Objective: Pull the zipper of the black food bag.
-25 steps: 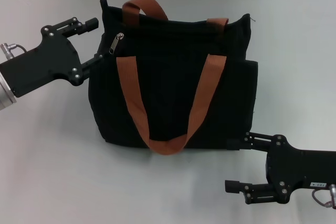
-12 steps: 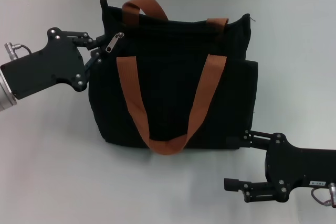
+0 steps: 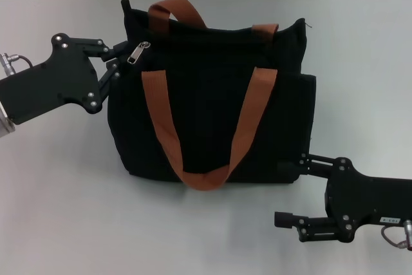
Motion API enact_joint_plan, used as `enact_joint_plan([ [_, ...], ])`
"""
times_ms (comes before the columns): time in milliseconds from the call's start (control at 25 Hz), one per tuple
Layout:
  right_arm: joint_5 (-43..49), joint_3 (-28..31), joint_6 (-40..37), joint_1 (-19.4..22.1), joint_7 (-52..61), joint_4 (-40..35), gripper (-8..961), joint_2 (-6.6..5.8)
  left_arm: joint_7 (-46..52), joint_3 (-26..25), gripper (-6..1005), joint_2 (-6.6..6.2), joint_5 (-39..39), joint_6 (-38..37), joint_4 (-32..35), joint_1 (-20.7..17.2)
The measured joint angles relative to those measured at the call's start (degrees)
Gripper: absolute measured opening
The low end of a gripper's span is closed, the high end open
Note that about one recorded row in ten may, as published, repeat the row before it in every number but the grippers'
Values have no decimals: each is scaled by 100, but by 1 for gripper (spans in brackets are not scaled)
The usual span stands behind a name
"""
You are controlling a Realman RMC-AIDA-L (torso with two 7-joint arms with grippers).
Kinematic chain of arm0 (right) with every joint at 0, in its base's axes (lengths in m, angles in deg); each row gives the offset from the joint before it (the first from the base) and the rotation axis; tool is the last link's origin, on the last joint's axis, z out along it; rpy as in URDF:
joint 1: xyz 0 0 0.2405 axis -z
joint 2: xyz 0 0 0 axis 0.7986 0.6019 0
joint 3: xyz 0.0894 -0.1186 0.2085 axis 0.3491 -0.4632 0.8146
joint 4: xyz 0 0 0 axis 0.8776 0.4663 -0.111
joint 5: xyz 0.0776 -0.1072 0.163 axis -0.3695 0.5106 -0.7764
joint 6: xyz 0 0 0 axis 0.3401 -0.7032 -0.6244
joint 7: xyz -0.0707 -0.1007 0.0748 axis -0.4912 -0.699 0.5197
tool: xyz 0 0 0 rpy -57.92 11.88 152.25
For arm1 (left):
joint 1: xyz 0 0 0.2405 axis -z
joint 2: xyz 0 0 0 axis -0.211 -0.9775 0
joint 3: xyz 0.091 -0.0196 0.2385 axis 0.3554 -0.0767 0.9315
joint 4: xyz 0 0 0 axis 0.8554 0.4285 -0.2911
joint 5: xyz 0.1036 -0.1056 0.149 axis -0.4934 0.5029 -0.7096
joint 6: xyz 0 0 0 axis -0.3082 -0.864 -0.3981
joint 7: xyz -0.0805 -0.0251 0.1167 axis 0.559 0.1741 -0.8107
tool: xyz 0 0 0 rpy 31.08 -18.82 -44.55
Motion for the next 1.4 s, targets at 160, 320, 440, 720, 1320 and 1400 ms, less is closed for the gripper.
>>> enact_joint_plan([
  [160,-139,1,-367,-33,40,7,739,0,-180,-69,69,37,21,-182,11,-30],
  [320,-380,0,-975,-120,441,-10,728,-23,-180,-69,69,37,21,-182,11,-30],
  [440,-686,1,-1364,-272,1076,-47,721,-31,-459,-141,68,186,27,-204,79,-40],
  [720,-1461,1,-1463,-1014,3558,-408,702,-50,-569,-237,68,240,27,-227,110,-40],
  [1320,-1323,-976,345,-2382,6147,-1298,663,-281,-574,-248,69,239,25,-200,110,4],
  [1400,-1178,-1153,574,-2564,6322,-1306,658,-292,-573,-248,69,239,25,-199,110,4],
])
